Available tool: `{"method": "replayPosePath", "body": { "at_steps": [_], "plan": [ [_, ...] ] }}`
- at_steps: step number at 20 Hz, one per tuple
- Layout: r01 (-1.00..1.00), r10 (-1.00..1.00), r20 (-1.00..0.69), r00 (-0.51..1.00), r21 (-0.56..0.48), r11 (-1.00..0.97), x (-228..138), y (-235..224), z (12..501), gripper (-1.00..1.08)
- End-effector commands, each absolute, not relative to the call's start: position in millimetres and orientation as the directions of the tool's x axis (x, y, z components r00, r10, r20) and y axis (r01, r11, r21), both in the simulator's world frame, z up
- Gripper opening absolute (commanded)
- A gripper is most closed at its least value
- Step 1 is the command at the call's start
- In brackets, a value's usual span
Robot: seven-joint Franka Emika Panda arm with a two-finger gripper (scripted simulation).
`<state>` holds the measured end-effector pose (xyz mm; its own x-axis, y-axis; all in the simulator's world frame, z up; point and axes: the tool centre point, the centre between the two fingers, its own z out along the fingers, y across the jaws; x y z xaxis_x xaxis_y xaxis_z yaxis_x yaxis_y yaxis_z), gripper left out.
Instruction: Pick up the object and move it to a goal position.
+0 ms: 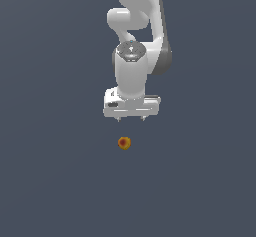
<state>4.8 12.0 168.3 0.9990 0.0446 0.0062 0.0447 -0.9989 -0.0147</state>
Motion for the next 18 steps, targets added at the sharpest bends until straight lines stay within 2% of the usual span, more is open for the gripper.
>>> {"method": "replayPosePath", "body": {
  "at_steps": [1,10,18],
  "plan": [
    [0.045,0.045,0.006,0.999,-0.015,-0.999,4.8,12.0,168.3,1.0],
    [0.041,0.039,0.066,0.997,-0.036,-0.999,21.1,27.7,189.8,1.0],
    [0.063,0.06,0.063,0.996,-0.032,-0.998,21.0,26.5,187.4,1.0]
  ]
}}
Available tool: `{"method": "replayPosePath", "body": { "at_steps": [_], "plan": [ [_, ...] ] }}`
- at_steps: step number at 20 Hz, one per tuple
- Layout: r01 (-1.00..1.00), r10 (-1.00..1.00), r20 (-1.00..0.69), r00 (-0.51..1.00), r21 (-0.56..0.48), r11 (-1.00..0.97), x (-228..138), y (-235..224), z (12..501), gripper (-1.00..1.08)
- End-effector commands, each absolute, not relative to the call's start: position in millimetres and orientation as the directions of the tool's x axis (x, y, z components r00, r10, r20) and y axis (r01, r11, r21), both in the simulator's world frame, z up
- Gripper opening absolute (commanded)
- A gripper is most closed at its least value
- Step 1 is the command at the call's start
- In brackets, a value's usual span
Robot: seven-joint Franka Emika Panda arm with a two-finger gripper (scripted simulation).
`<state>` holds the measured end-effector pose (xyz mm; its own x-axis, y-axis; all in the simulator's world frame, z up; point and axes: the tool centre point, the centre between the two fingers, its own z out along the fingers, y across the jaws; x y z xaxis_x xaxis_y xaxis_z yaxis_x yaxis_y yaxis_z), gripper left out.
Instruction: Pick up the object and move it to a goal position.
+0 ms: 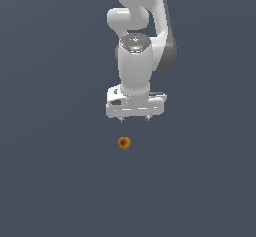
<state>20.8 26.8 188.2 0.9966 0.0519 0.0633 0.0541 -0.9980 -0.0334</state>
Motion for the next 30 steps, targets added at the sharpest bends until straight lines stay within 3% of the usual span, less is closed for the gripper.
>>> {"method": "replayPosePath", "body": {
  "at_steps": [1,15,30],
  "plan": [
    [0.071,0.069,0.063,0.996,-0.031,-0.997,21.2,26.3,186.9,1.0],
    [0.328,0.327,0.05,0.944,-0.004,-0.945,27.2,18.9,168.9,1.0],
    [0.678,0.678,0.023,0.735,0.015,-0.735,35.3,7.4,140.5,1.0]
  ]
}}
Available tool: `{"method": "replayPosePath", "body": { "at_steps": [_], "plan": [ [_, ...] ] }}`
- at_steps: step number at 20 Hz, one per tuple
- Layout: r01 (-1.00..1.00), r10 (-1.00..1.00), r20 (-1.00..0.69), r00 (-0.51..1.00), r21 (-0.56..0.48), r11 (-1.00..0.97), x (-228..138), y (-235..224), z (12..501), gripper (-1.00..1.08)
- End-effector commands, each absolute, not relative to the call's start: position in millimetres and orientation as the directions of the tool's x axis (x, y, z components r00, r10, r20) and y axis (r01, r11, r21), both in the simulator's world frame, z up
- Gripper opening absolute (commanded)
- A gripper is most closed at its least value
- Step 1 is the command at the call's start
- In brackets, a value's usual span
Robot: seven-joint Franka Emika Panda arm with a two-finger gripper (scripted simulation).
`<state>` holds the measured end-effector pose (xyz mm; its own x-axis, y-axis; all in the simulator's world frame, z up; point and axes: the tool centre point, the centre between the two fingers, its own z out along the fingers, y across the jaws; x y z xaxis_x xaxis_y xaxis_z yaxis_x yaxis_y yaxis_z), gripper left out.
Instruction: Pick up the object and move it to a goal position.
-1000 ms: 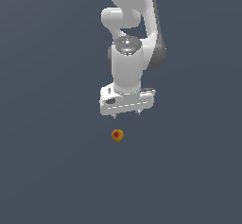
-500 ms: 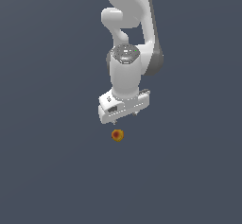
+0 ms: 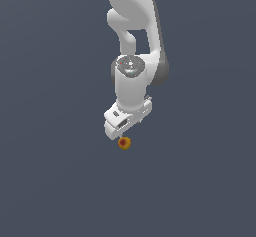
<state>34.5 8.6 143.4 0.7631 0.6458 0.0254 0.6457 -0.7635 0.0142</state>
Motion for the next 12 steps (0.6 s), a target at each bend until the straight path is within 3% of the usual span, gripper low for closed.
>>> {"method": "replayPosePath", "body": {
  "at_steps": [1,12],
  "plan": [
    [0.698,0.698,0.021,0.716,0.015,-0.716,35.8,6.6,138.6,1.0],
    [0.878,0.878,0.005,0.479,0.013,-0.479,41.0,-1.7,118.2,1.0]
  ]
}}
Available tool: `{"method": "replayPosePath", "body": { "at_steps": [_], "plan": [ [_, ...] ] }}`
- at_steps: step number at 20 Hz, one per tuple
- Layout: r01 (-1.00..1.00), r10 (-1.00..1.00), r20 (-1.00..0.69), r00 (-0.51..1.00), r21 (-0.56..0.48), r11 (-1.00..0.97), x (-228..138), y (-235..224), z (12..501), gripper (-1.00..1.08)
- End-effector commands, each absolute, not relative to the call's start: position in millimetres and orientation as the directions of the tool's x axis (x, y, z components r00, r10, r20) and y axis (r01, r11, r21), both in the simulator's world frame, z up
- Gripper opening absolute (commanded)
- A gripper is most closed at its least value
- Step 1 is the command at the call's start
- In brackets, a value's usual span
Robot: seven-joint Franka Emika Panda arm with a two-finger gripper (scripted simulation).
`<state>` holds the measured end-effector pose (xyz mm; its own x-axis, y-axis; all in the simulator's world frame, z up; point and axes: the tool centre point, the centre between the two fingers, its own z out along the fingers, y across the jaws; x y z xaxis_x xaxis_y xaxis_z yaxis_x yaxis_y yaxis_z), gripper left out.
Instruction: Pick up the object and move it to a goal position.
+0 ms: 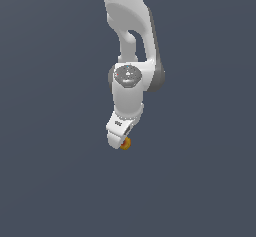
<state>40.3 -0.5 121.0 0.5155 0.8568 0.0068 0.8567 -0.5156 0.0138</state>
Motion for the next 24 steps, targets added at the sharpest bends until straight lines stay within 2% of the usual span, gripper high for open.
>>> {"method": "replayPosePath", "body": {
  "at_steps": [1,14,24],
  "plan": [
    [0.891,0.891,0.004,0.455,0.013,-0.455,41.5,-2.4,116.4,1.0],
    [0.991,0.991,-0.001,0.136,0.004,-0.136,46.8,-11.7,94.0,1.0],
    [1.0,1.0,0.0,0.001,0.0,-0.001,48.8,-15.5,85.1,1.0]
  ]
}}
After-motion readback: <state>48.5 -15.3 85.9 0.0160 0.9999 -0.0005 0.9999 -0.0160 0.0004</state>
